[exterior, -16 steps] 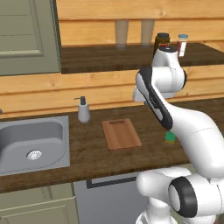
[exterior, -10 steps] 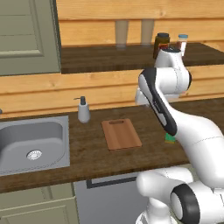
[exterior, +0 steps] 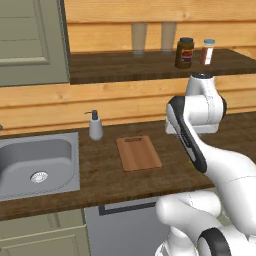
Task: Pick up the sponge from the counter and clean the cutting board by briefly scrubbing or pressing down on the cutting board. Once finished, release the sponge.
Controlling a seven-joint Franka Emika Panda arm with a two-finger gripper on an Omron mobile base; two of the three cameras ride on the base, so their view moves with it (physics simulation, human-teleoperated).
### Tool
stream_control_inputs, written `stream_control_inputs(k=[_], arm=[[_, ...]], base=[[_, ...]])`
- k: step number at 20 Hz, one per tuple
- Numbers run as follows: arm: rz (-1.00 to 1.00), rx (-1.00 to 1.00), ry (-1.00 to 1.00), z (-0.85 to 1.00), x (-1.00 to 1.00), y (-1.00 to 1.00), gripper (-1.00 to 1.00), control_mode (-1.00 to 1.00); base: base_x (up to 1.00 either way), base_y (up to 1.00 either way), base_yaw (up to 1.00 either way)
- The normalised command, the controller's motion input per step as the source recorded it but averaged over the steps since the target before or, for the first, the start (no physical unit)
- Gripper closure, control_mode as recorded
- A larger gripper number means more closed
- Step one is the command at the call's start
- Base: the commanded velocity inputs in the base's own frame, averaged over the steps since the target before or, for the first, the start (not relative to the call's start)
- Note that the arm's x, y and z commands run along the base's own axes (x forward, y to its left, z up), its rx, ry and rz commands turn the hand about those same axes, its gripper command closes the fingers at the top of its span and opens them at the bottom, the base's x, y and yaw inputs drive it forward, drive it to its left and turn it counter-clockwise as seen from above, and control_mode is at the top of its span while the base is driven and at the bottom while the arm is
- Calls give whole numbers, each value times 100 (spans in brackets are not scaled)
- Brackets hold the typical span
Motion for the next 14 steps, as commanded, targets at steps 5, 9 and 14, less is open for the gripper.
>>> stream_control_inputs(k=[5, 9, 14], arm=[[-11, 0, 0, -53, 18, -68, -100, -100], [-2, 0, 0, -55, 29, -67, -100, -100], [0, 1, 0, -43, 50, -51, -100, -100]], base=[[0, 0, 0], [0, 0, 0], [0, 0, 0]])
